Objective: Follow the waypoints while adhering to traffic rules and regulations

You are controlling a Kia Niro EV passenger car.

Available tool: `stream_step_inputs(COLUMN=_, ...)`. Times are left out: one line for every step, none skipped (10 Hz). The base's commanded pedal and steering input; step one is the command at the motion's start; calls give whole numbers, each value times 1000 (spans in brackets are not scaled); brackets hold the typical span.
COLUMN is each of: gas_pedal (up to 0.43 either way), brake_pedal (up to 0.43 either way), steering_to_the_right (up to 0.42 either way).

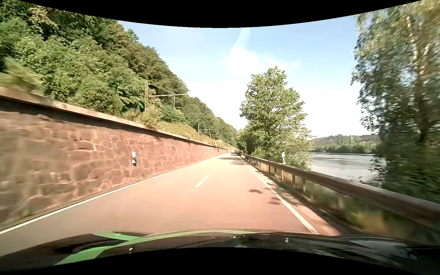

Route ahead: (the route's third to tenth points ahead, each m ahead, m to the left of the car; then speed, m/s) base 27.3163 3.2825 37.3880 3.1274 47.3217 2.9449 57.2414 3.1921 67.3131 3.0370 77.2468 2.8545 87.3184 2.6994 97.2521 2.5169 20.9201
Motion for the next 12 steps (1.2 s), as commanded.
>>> stream_step_inputs(gas_pedal=248, brake_pedal=0, steering_to_the_right=-3)
stream_step_inputs(gas_pedal=240, brake_pedal=0, steering_to_the_right=-3)
stream_step_inputs(gas_pedal=220, brake_pedal=0, steering_to_the_right=-3)
stream_step_inputs(gas_pedal=209, brake_pedal=0, steering_to_the_right=-3)
stream_step_inputs(gas_pedal=197, brake_pedal=0, steering_to_the_right=-3)
stream_step_inputs(gas_pedal=177, brake_pedal=0, steering_to_the_right=-3)
stream_step_inputs(gas_pedal=177, brake_pedal=0, steering_to_the_right=-3)
stream_step_inputs(gas_pedal=177, brake_pedal=0, steering_to_the_right=-3)
stream_step_inputs(gas_pedal=189, brake_pedal=0, steering_to_the_right=-3)
stream_step_inputs(gas_pedal=197, brake_pedal=0, steering_to_the_right=-3)
stream_step_inputs(gas_pedal=220, brake_pedal=0, steering_to_the_right=-3)
stream_step_inputs(gas_pedal=228, brake_pedal=0, steering_to_the_right=-3)
